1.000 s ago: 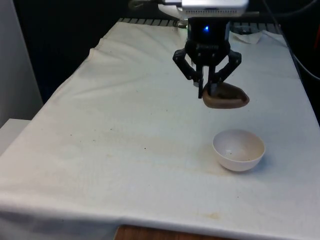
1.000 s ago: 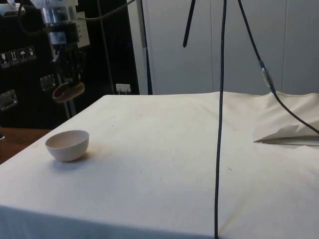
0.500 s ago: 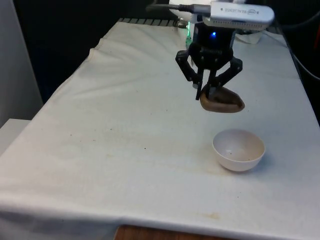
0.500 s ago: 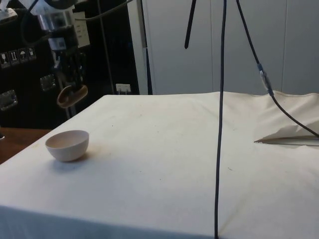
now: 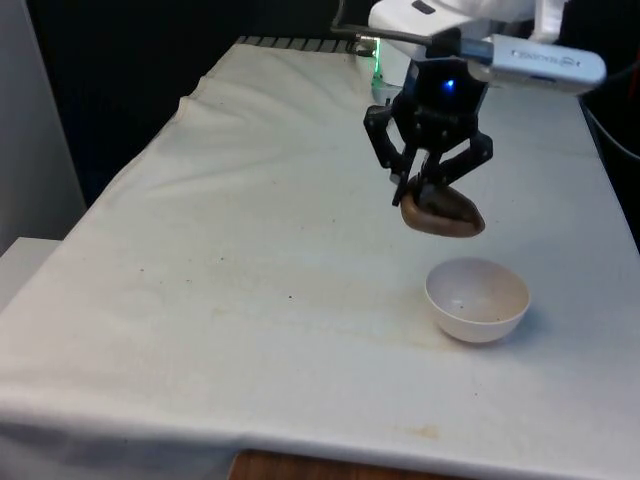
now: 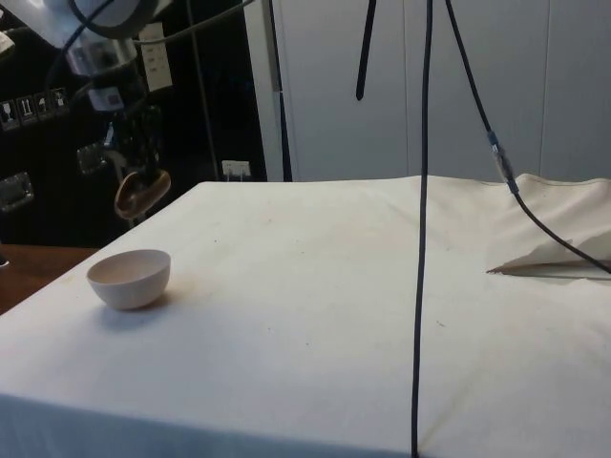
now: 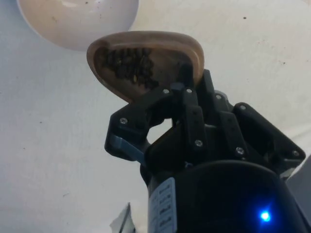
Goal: Pour the coffee beans from the cup into the bowl.
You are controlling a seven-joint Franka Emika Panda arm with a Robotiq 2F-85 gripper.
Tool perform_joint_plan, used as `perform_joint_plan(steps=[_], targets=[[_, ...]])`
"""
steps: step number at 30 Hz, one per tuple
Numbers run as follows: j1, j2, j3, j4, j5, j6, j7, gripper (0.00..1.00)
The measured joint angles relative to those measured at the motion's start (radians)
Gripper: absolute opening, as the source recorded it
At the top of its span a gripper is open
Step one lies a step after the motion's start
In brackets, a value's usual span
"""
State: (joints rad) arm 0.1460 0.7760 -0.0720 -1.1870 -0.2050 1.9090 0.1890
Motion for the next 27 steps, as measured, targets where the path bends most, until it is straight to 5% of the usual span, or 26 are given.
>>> perform_joint_plan(steps=[27], targets=[[0.013, 0.057, 0.086, 0.049, -0.261, -0.074, 0.134, 0.01]])
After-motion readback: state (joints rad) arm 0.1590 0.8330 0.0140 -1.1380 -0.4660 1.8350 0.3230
